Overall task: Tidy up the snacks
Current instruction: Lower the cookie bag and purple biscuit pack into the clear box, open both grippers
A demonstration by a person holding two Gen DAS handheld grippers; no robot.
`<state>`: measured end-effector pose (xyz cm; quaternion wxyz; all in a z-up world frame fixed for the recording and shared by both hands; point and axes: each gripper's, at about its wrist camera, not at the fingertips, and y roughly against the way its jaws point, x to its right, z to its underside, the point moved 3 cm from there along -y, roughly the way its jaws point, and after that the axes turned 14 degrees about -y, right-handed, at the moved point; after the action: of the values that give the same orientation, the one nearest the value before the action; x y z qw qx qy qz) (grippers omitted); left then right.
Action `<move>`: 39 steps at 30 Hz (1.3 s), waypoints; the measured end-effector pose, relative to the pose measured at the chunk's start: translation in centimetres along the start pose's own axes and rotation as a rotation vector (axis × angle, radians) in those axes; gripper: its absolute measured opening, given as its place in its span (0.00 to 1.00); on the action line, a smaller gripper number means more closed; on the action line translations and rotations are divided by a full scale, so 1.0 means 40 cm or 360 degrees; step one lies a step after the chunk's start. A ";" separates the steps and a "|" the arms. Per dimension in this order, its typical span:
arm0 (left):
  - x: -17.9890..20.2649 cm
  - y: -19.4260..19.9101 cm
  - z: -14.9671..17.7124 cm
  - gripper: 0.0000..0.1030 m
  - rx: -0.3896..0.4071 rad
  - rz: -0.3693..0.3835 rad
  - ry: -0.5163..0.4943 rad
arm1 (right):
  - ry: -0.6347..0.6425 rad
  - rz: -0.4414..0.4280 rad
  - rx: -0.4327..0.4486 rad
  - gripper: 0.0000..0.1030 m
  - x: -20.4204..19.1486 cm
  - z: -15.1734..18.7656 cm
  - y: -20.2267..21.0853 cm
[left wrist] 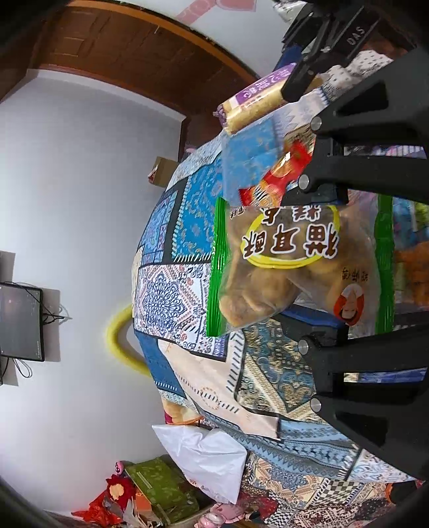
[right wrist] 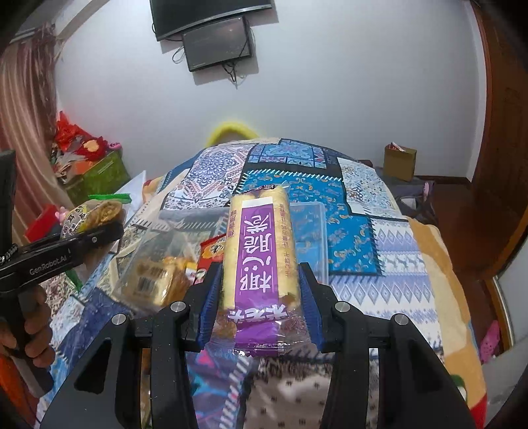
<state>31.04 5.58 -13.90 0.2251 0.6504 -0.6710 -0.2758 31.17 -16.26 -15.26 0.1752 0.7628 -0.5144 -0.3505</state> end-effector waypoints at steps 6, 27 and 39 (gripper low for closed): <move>-0.023 -0.087 -0.021 0.45 -0.0057 -0.0025 0.0066 | -0.0027 -0.0004 -0.0062 0.41 0.014 -0.014 -0.063; 0.009 -0.185 0.013 0.71 -0.0240 0.0023 0.0040 | 0.0000 0.0084 -0.0220 0.42 0.025 0.002 -0.162; -0.002 -0.022 0.026 0.71 -0.0149 0.0028 0.0011 | 0.0037 0.0065 -0.0123 0.56 0.004 -0.007 -0.047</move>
<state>31.00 5.74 -15.27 0.2602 0.6341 -0.6623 -0.3025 32.63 -15.66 -16.30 0.2177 0.7489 -0.5137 -0.3575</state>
